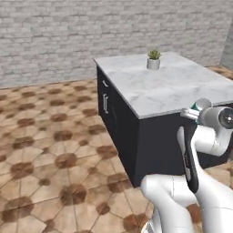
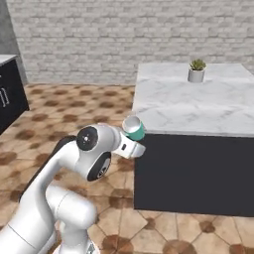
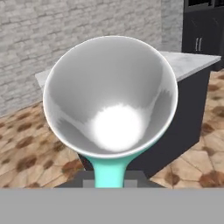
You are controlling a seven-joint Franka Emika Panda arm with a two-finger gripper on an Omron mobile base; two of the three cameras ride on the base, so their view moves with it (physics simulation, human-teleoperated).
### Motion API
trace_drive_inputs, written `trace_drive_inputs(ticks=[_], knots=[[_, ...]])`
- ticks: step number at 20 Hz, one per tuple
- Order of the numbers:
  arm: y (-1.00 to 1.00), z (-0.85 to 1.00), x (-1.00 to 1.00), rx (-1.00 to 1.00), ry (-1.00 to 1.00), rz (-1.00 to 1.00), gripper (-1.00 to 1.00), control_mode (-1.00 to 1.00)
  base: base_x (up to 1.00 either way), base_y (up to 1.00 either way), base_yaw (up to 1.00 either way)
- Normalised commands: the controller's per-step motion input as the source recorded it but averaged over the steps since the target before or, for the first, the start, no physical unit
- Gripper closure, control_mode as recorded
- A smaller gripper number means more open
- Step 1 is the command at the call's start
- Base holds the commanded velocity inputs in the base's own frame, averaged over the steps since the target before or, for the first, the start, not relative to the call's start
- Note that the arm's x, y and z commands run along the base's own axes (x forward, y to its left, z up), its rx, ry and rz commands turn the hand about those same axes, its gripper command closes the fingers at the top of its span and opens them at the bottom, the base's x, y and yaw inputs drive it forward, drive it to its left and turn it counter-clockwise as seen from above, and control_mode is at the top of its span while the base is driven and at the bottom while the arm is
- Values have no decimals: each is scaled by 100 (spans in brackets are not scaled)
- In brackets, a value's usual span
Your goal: Clear the mugs and bowl far away from the sink.
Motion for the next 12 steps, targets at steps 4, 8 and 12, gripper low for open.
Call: trace_drive_inputs(ticks=[4, 8, 12], knots=[[0, 0, 0, 0, 0, 0, 100, 100, 100, -88, 9], [0, 0, 0, 0, 0, 0, 100, 100, 100, -51, 5], [0, 0, 0, 0, 0, 0, 100, 100, 100, -40, 5]])
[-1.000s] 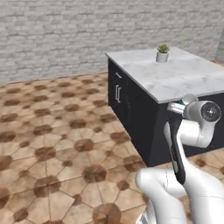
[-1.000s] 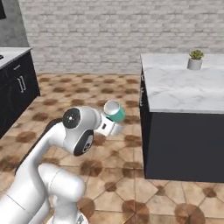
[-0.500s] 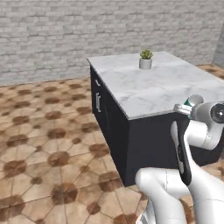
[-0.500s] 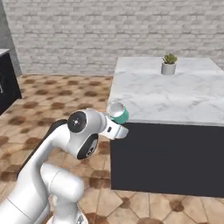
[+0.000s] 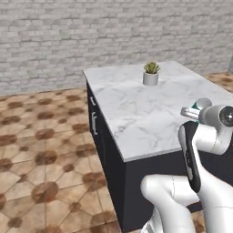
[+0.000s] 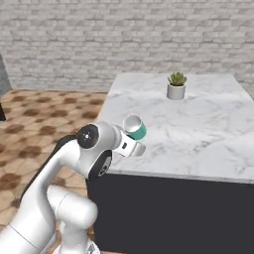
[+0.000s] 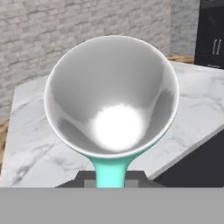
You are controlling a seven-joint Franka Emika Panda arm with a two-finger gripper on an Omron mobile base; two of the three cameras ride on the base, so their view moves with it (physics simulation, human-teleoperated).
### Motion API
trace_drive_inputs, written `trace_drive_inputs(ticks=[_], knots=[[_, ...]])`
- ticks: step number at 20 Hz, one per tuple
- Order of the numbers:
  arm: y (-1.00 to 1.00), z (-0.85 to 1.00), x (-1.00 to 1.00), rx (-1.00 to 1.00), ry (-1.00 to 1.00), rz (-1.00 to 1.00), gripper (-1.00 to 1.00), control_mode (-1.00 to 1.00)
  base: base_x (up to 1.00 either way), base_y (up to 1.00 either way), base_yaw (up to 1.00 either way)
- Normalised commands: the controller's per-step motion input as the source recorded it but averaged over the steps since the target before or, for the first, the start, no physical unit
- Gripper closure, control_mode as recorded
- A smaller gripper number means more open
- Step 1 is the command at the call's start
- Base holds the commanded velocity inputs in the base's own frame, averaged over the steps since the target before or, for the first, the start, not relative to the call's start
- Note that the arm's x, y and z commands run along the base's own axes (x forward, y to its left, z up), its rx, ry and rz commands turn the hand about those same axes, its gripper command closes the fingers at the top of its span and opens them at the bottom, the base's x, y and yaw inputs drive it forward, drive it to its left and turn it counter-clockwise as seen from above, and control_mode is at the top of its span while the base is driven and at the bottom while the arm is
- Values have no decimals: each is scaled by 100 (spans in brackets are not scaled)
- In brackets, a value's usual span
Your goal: Clear the mugs and bowl far away from the sink.
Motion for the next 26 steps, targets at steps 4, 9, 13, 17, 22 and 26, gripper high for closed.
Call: trace_drive_inputs(ticks=[4, 9, 13, 17, 22, 26], knots=[[0, 0, 0, 0, 0, 0, 100, 100, 99, -27, 3], [-12, -12, 42, 0, 21, 5, 100, -100, 36, -9, 2], [-40, -37, 47, 1, 38, 13, 100, -100, 0, 0, 0], [-24, -29, 16, 0, 23, 14, 100, -100, 0, 0, 0], [-2, -14, 0, 0, 3, 1, 100, -100, 0, 0, 0], [0, -51, 0, 0, 11, 0, 100, -100, 0, 0, 0]])
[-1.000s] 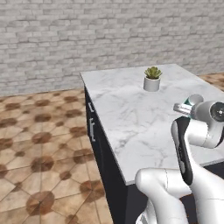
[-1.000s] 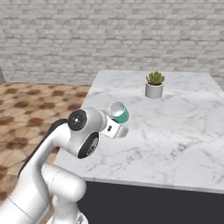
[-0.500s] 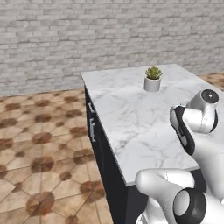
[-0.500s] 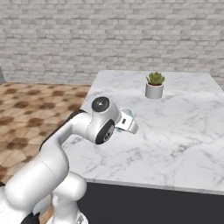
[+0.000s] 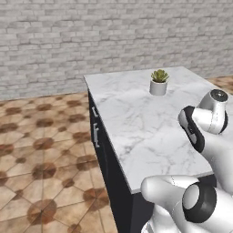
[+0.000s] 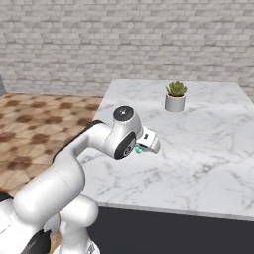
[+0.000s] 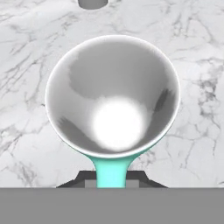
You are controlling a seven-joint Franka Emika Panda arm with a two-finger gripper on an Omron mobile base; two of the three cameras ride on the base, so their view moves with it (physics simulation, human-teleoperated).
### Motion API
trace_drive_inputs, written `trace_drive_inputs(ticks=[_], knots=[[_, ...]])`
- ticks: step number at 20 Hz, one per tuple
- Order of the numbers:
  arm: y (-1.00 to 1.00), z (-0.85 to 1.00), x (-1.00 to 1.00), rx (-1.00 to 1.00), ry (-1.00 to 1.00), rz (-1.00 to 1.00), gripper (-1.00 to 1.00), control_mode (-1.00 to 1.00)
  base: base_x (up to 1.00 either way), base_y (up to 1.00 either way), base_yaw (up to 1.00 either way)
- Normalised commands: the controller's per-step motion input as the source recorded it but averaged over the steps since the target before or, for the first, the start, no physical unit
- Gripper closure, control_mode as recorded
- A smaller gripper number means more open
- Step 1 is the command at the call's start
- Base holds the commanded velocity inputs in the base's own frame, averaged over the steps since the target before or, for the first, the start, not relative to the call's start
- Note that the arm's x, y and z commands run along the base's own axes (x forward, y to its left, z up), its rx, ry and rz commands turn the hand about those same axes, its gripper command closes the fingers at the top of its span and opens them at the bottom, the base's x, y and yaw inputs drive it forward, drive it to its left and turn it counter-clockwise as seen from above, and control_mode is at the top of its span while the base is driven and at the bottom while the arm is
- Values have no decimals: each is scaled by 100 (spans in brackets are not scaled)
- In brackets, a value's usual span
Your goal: Clear the mugs and bowl far away from the sink.
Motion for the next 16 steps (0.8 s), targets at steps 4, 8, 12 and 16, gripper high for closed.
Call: trace_drive_inputs(ticks=[4, 8, 12, 16], knots=[[0, -50, 3, 0, 13, 0, 100, -100, 0, 0, 0], [0, -31, 15, 0, 7, 0, 100, -100, 0, 0, 0], [0, -21, 24, 0, 5, 0, 100, -100, 0, 0, 0], [0, -29, 27, 0, 5, 0, 100, -100, 0, 0, 0]])
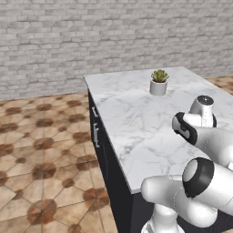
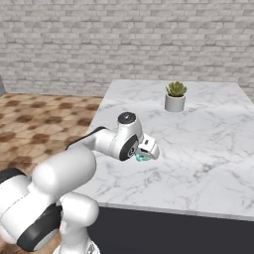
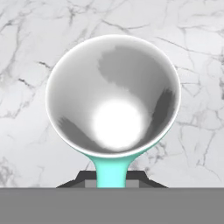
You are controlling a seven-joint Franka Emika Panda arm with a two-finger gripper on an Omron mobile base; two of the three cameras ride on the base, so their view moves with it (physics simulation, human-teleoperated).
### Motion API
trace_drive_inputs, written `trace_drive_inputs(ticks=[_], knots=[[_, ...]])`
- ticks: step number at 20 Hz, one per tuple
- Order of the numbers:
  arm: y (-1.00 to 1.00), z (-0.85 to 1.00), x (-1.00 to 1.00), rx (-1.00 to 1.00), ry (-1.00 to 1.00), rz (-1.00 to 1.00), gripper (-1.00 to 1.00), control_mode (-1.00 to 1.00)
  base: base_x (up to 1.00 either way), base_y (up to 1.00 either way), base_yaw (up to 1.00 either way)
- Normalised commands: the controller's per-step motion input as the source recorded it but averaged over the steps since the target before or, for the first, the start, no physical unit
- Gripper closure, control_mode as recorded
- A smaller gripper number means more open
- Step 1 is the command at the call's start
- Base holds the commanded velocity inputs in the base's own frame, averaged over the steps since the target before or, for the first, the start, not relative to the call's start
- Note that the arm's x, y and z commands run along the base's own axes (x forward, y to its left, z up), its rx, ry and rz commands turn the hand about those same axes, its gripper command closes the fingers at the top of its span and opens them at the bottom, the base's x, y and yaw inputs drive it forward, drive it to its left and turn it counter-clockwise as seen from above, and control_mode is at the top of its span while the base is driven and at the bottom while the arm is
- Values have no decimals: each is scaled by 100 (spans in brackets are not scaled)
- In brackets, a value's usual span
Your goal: Clear the mugs and bowl far away from the sink.
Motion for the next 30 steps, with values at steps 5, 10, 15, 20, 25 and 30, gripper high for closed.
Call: trace_drive_inputs(ticks=[5, 10, 15, 20, 25, 30], knots=[[0, -38, 24, 0, 4, 0, 100, -100, 0, 0, 0], [-3, -47, 13, 2, 1, 1, 100, -100, 0, 0, 0], [0, -32, 3, 3, 0, 1, 100, -100, 0, 0, 0], [0, -21, 0, 1, 0, 1, 100, -100, 0, 0, 0], [0, -20, 0, 0, 0, 2, 100, -100, 0, 0, 0], [0, -25, 0, 0, 0, 2, 100, -100, 0, 0, 0]])
